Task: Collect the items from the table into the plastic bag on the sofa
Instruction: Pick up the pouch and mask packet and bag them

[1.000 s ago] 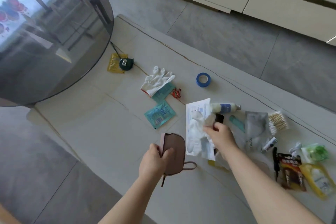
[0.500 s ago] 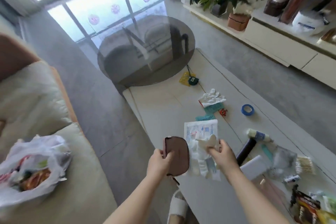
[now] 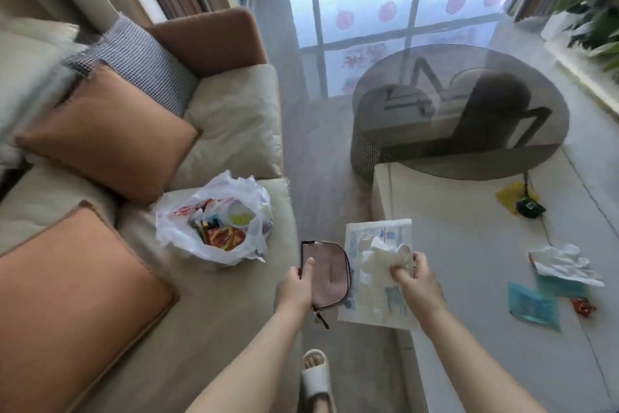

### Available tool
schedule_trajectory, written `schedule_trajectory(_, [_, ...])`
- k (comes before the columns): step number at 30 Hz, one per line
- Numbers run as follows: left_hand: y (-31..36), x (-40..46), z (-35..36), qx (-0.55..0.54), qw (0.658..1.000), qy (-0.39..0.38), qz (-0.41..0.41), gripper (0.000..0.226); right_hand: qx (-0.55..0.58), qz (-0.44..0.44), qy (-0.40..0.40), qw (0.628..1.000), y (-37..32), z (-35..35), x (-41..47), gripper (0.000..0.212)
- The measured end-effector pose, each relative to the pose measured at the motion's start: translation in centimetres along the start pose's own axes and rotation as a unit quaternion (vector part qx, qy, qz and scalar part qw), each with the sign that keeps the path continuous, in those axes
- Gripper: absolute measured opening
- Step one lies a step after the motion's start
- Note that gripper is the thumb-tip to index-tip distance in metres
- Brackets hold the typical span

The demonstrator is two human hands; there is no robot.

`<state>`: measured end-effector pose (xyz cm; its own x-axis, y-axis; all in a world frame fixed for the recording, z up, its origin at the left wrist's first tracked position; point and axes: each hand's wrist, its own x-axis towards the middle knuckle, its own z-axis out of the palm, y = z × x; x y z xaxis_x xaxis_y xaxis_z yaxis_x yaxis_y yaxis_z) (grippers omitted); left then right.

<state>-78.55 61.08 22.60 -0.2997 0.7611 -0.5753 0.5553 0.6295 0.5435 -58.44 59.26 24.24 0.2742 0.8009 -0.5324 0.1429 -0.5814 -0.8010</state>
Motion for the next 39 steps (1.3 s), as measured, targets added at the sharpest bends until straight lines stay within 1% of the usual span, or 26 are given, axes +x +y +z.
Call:
schedule_trajectory(2, [-1.0,2.0,-2.8,-0.033,0.999,0.02,-0.009,0.055,-0.008,-0.015,-0.009,1.0,-1.6,3.1,0.7,0.027])
schedule_trajectory(4, [-1.7,4.1,-5.6,-0.092,0.995,0.035,-0.02,0.058,-0.02,-0.027,-0.023,0.999,-3.0,6.3,1.6,0.032])
schedule_trajectory(8, [-2.1,8.1,-11.3,-0.151,0.984,0.08,-0.057,0.064,-0.041,-0.028,-0.069,0.996,-6.4,12.2,3.4,0.033])
schedule_trajectory(11, [-1.6,12.1,-15.5,-0.184,0.974,0.115,-0.069,0.06,-0.069,-0.051,-0.082,0.993,-9.3,16.6,5.0,0.032])
schedule_trajectory(15, [-0.6,17.2,-20.3,-0.224,0.962,0.134,-0.074,0.054,-0.093,-0.082,-0.087,0.989,-12.3,21.8,7.2,0.036])
schedule_trajectory(19, [-2.2,21.3,-23.6,-0.175,0.97,0.132,-0.105,0.044,-0.122,-0.111,-0.1,0.981,-13.9,26.7,9.2,0.04])
schedule_trajectory(21, [-3.6,22.6,-24.5,-0.108,0.979,0.115,-0.126,0.045,-0.15,-0.118,-0.107,0.976,-14.0,29.1,9.8,0.035])
schedule_trajectory(23, [-5.0,24.0,-24.9,-0.007,0.984,0.111,-0.14,0.053,-0.181,-0.125,-0.124,0.968,-14.0,31.3,10.0,0.026])
schedule_trajectory(26, [-6.7,26.1,-25.0,0.127,0.972,0.135,-0.145,0.054,-0.235,-0.138,-0.152,0.95,-13.6,34.0,10.7,0.011])
schedule_trajectory(27, [-7.1,26.5,-24.8,0.161,0.966,0.139,-0.145,0.052,-0.252,-0.141,-0.161,0.944,-13.4,34.7,11.0,0.01])
schedule_trajectory(29, [-8.1,27.2,-24.2,0.197,0.957,0.151,-0.15,0.05,-0.286,-0.151,-0.173,0.93,-13.1,36.1,11.8,0.017])
schedule_trajectory(31, [-8.9,27.8,-23.6,0.192,0.957,0.149,-0.161,0.049,-0.315,-0.149,-0.188,0.918,-12.9,37.2,12.7,0.02])
schedule_trajectory(34, [-10.1,28.7,-22.9,0.137,0.96,0.123,-0.21,0.049,-0.334,-0.144,-0.212,0.907,-13.1,38.2,13.7,0.023])
schedule_trajectory(36, [-10.8,29.1,-22.5,0.081,0.962,0.108,-0.236,0.051,-0.358,-0.156,-0.2,0.899,-13.2,38.5,14.5,0.027])
schedule_trajectory(39, [-11.8,29.4,-22.3,0.033,0.966,0.094,-0.239,0.056,-0.403,-0.183,-0.148,0.884,-13.5,38.8,15.3,0.034])
